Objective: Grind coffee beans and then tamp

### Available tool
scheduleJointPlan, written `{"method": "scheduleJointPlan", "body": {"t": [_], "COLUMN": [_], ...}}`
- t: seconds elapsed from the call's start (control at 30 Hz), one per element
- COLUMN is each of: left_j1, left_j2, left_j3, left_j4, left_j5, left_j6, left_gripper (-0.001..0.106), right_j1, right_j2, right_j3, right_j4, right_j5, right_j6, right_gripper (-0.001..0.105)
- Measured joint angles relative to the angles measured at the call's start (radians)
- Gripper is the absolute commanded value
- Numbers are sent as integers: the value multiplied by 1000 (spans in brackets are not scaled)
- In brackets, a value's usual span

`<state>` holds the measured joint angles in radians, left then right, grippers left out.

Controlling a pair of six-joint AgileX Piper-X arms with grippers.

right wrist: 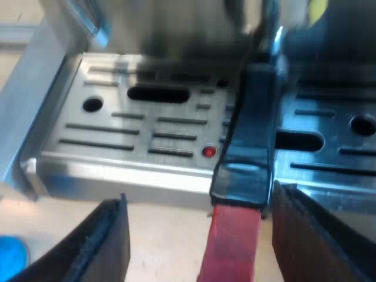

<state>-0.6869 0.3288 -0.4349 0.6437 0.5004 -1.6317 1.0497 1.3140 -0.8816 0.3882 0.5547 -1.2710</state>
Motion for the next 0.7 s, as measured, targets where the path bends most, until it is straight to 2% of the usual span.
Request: {"method": "scheduleJointPlan", "body": {"t": [0.1, 0.3, 0.37, 0.7], "left_j1": [0, 0, 0, 0], "left_j2": [0, 0, 0, 0], "left_j3": [0, 0, 0, 0], "left_j4": [0, 0, 0, 0], "left_j5": [0, 0, 0, 0], "left_j6": [0, 0, 0, 0], "left_gripper": [74, 74, 74, 74], "right_j1": [-20, -29, -32, -32], "right_j2": [11, 32, 86, 147], "right_j3": [-3, -3, -3, -4], "right_j4": [17, 19, 16, 13], "right_j5": [-47, -81, -101, -103], "right_j6": [24, 27, 29, 29], "right_gripper": [56, 56, 56, 56]}}
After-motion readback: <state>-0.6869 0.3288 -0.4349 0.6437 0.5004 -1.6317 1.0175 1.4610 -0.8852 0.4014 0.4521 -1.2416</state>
